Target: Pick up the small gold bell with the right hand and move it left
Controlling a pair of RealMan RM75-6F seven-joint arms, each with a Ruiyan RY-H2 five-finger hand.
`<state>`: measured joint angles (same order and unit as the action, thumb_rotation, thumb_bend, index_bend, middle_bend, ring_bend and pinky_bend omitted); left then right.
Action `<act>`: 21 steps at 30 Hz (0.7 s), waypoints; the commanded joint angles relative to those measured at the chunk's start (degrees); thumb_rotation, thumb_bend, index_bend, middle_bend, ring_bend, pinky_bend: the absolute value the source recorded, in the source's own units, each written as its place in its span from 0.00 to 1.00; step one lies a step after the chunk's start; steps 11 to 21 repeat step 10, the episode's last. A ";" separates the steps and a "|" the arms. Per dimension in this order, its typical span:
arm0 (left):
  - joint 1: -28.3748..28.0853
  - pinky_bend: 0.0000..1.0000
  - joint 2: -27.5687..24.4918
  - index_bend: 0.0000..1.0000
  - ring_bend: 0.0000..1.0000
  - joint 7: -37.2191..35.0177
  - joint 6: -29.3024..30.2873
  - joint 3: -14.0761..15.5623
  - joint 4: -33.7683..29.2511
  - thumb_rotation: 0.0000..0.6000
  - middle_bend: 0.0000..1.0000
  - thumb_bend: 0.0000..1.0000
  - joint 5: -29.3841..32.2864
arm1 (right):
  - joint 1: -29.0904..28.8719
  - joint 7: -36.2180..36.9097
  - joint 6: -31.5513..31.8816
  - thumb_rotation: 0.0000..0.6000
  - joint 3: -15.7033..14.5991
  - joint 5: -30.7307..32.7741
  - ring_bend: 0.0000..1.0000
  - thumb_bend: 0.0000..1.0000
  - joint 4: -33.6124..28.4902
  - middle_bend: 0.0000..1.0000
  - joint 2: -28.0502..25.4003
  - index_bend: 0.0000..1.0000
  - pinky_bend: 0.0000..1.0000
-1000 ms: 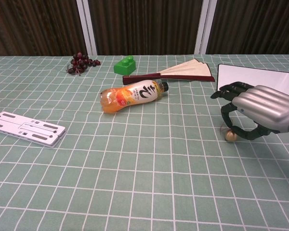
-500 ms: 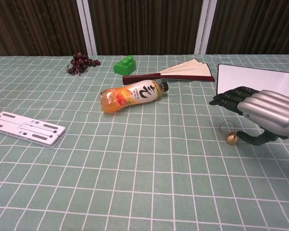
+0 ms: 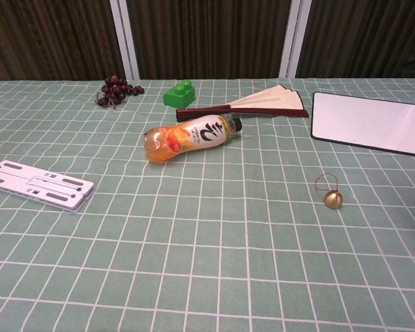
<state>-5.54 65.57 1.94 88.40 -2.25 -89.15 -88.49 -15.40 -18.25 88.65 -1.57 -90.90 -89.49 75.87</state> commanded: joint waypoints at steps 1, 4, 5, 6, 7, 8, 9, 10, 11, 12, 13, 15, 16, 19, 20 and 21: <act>0.19 0.05 -0.44 0.03 0.00 0.38 -0.16 0.09 -0.54 1.00 0.00 0.42 0.29 | 8.94 1.80 8.09 1.00 -2.80 0.87 0.00 0.38 1.05 0.00 -2.53 0.00 0.00; 0.18 0.05 -0.57 0.03 0.00 0.78 -0.30 0.06 -0.98 1.00 0.00 0.42 0.36 | 9.66 5.09 7.96 1.00 -3.71 -0.81 0.00 0.38 2.54 0.00 -3.62 0.00 0.00; 0.17 0.05 -0.55 0.03 0.00 0.93 -0.36 0.05 -1.03 1.00 0.00 0.42 0.44 | 9.85 6.56 8.43 1.00 -3.22 -0.76 0.00 0.38 2.46 0.00 -3.78 0.00 0.00; 0.16 0.05 -0.51 0.03 0.00 1.03 -0.44 0.01 -1.13 1.00 0.00 0.42 0.53 | 10.10 7.38 8.63 1.00 -2.86 -0.49 0.00 0.38 2.48 0.00 -3.95 0.00 0.00; 0.15 0.05 -0.50 0.03 0.00 1.07 -0.45 0.00 -1.16 1.00 0.00 0.42 0.54 | 10.18 7.52 8.64 1.00 -2.78 -0.41 0.00 0.38 2.50 0.00 -4.03 0.00 0.00; 0.15 0.05 -0.49 0.03 0.00 1.11 -0.45 -0.01 -1.19 1.00 0.00 0.42 0.55 | 10.22 7.62 8.61 1.00 -2.73 -0.41 0.00 0.38 2.50 0.00 -4.08 0.00 0.00; 0.15 0.05 -0.46 0.03 0.00 1.21 -0.45 -0.02 -1.24 1.00 0.00 0.42 0.54 | 10.34 7.73 8.57 1.00 -2.60 -0.29 0.00 0.38 2.53 0.00 -4.24 0.00 0.00; 0.15 0.05 -0.41 0.03 0.00 1.37 -0.42 -0.01 -1.25 1.00 0.00 0.42 0.48 | 10.47 7.76 8.54 1.00 -2.45 -0.14 0.00 0.38 2.52 0.00 -4.40 0.00 0.00; 0.15 0.05 -0.41 0.03 0.00 1.37 -0.42 -0.01 -1.25 1.00 0.00 0.42 0.48 | 10.47 7.76 8.54 1.00 -2.45 -0.14 0.00 0.38 2.52 0.00 -4.40 0.00 0.00; 0.15 0.05 -0.41 0.03 0.00 1.37 -0.42 -0.01 -1.25 1.00 0.00 0.42 0.48 | 10.47 7.76 8.54 1.00 -2.45 -0.14 0.00 0.38 2.52 0.00 -4.40 0.00 0.00; 0.15 0.05 -0.41 0.03 0.00 1.37 -0.42 -0.01 -1.25 1.00 0.00 0.42 0.48 | 10.47 7.76 8.54 1.00 -2.45 -0.14 0.00 0.38 2.52 0.00 -4.40 0.00 0.00; 0.15 0.05 -0.41 0.03 0.00 1.37 -0.42 -0.01 -1.25 1.00 0.00 0.42 0.48 | 10.47 7.76 8.54 1.00 -2.45 -0.14 0.00 0.38 2.52 0.00 -4.40 0.00 0.00; 0.15 0.05 -0.41 0.03 0.00 1.37 -0.42 -0.01 -1.25 1.00 0.00 0.42 0.48 | 10.47 7.76 8.54 1.00 -2.45 -0.14 0.00 0.38 2.52 0.00 -4.40 0.00 0.00; 0.15 0.05 -0.41 0.03 0.00 1.37 -0.42 -0.01 -1.25 1.00 0.00 0.42 0.48 | 10.47 7.76 8.54 1.00 -2.45 -0.14 0.00 0.38 2.52 0.00 -4.40 0.00 0.00; 0.15 0.05 -0.41 0.03 0.00 1.37 -0.42 -0.01 -1.25 1.00 0.00 0.42 0.48 | 10.47 7.76 8.54 1.00 -2.45 -0.14 0.00 0.38 2.52 0.00 -4.40 0.00 0.00; 0.15 0.05 -0.41 0.03 0.00 1.37 -0.42 -0.01 -1.25 1.00 0.00 0.42 0.48 | 10.47 7.76 8.54 1.00 -2.45 -0.14 0.00 0.38 2.52 0.00 -4.40 0.00 0.00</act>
